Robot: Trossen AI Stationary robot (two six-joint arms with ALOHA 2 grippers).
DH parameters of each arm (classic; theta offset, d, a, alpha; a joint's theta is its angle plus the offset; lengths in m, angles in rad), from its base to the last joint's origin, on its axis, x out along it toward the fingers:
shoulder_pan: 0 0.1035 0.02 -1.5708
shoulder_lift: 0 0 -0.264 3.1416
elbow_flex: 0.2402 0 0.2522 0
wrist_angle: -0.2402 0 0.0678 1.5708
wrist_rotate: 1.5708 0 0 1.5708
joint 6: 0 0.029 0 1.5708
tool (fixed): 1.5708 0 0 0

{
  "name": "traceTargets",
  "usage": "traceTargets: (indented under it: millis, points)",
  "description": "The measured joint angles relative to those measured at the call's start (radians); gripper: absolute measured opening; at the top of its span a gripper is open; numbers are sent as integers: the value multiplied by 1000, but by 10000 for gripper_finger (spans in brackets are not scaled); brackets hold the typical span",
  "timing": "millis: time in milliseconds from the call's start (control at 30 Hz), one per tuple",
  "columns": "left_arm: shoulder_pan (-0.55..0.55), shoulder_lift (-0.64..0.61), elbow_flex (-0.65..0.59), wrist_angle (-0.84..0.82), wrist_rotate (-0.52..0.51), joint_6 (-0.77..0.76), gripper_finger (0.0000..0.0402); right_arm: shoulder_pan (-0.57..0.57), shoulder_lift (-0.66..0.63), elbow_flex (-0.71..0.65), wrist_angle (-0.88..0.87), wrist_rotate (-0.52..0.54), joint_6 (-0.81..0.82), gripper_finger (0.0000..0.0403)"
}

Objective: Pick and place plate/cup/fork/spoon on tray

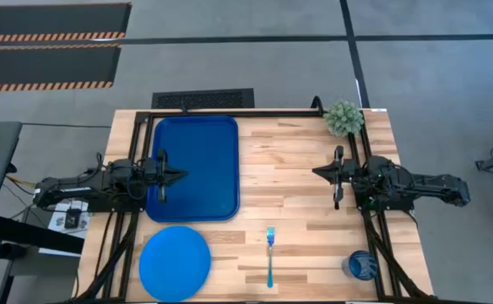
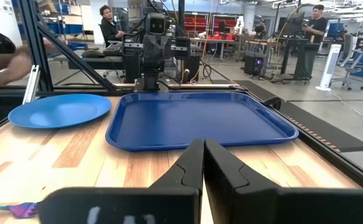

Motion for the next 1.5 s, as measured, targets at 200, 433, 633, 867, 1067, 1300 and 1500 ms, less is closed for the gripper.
traceTargets:
  millis: [200, 433, 633, 867, 1067, 1300, 1500]
  points:
    - [0, 0, 0, 0, 0, 0, 0, 0, 0, 0, 1, 0, 0, 33]
    - [0, 0, 0, 0, 0, 0, 0, 0, 0, 0, 2, 0, 0, 33]
    - [0, 0, 0, 0, 0, 0, 0, 0, 0, 0, 3, 0, 0, 33]
    - [0, 0, 0, 0, 0, 0, 0, 0, 0, 0, 4, 0, 0, 33]
    - [0, 0, 0, 0, 0, 0, 0, 0, 0, 0, 5, 0, 0, 33]
    - [1, 0, 0, 56, -76, 45, 0, 0, 0, 0, 5, 0, 0, 33]
    - [0, 0, 0, 99, -80, -95, 0, 0, 0, 0, 5, 0, 0, 33]
